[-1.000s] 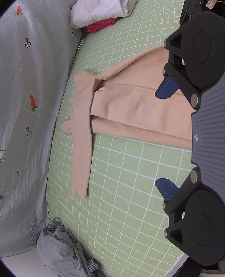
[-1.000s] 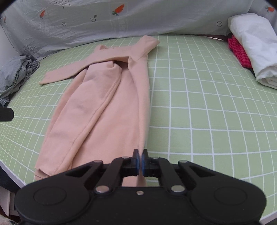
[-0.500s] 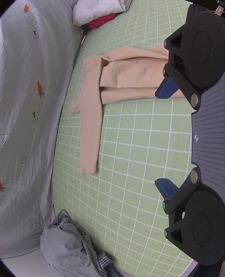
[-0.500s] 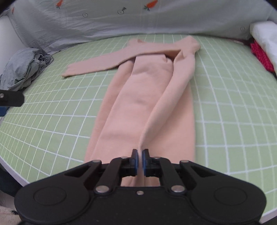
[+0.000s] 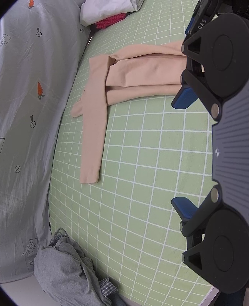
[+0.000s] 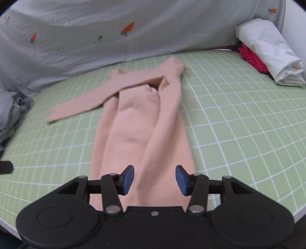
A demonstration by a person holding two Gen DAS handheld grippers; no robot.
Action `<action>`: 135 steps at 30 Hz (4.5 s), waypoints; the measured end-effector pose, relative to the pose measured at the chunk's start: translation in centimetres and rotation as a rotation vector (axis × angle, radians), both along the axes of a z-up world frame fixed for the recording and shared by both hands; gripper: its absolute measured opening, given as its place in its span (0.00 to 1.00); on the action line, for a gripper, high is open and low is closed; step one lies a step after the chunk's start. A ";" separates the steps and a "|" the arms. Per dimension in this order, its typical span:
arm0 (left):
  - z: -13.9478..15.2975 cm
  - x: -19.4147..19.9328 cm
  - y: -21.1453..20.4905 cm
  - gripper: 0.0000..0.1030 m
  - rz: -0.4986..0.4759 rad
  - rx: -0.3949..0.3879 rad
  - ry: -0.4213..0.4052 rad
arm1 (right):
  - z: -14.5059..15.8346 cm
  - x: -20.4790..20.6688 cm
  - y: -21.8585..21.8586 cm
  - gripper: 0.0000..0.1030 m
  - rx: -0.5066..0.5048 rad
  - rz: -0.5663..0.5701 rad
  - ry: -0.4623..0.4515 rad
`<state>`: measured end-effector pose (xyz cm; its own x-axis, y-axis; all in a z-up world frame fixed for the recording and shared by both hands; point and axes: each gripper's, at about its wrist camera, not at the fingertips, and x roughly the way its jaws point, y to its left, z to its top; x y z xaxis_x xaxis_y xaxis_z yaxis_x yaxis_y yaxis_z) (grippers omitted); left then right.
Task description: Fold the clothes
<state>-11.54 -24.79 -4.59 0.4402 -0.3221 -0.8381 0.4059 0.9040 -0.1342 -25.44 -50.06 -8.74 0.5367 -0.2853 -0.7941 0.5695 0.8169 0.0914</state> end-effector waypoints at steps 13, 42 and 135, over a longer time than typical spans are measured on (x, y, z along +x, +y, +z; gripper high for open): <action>0.1 2.6 -1.4 0.95 0.090 -0.008 0.009 | 0.3 1.4 -1.4 0.87 -0.090 0.069 0.025; -7.5 26.0 -7.5 0.75 0.258 0.127 0.077 | -2.6 26.5 -18.5 0.62 -0.072 0.126 0.041; -2.7 24.4 -0.2 0.05 0.420 -0.151 -0.015 | 0.9 24.7 -21.6 0.62 0.124 -0.088 -0.187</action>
